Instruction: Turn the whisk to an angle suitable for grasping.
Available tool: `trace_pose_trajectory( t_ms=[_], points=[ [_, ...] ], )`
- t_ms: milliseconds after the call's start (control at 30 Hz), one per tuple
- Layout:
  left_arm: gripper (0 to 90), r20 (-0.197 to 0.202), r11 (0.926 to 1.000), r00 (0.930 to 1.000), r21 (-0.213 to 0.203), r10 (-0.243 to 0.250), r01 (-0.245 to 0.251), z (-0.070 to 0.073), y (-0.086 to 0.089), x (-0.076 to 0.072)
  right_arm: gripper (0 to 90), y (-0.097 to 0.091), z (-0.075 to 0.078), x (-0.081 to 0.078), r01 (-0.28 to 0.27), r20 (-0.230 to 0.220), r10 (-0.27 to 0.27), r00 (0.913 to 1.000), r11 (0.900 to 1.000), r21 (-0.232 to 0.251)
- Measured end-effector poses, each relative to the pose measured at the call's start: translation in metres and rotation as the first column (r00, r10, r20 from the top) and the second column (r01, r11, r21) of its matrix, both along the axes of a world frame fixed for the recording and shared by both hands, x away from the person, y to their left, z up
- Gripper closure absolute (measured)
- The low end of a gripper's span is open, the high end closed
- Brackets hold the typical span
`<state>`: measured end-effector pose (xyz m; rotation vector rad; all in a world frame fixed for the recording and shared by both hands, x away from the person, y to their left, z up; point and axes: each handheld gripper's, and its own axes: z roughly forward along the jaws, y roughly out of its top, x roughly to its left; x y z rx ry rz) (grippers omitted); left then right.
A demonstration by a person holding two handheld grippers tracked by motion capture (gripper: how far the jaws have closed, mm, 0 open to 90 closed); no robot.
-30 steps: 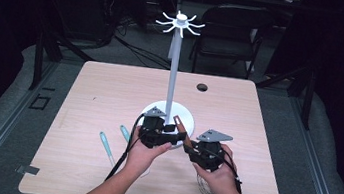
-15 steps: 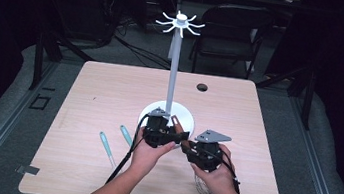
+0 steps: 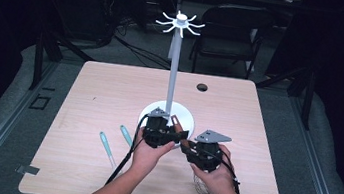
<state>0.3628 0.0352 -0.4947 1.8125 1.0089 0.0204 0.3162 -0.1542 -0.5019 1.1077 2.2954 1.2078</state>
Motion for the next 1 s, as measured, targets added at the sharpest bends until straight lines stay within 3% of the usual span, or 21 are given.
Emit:
trace_pose_trajectory(
  t_ms=[233, 400, 467, 700, 1000],
  points=[
    [55.9, 0.016, 1.0000, 0.9999, -0.002, 0.004, -0.004, 0.001, 0.001, 0.000, 65.5, -0.002, -0.002, 0.001, -0.007, -0.037, 0.007, 0.9993, 1.0000, -0.005],
    [56.1, 0.015, 1.0000, 0.9999, 0.001, 0.003, -0.003, 0.002, 0.002, 0.000, 65.3, -0.006, -0.004, 0.000, -0.023, -0.094, 0.021, 0.9953, 0.9995, -0.022],
    [56.2, 0.015, 1.0000, 0.9999, 0.002, 0.000, 0.000, 0.002, 0.003, 0.000, 65.4, -0.007, -0.006, 0.000, -0.024, -0.094, 0.022, 0.9953, 0.9995, -0.018],
    [56.9, 0.025, 0.9999, 0.9996, -0.001, 0.016, -0.016, 0.004, 0.005, 0.000, 71.2, -0.011, -0.008, -0.005, -0.041, -0.141, 0.035, 0.9894, 0.9984, -0.039],
    [57.5, 0.032, 0.9999, 0.9994, -0.005, 0.015, -0.015, 0.007, 0.004, -0.001, 80.4, -0.008, -0.011, -0.004, -0.054, -0.157, 0.048, 0.9864, 0.9978, -0.037]
  ],
)
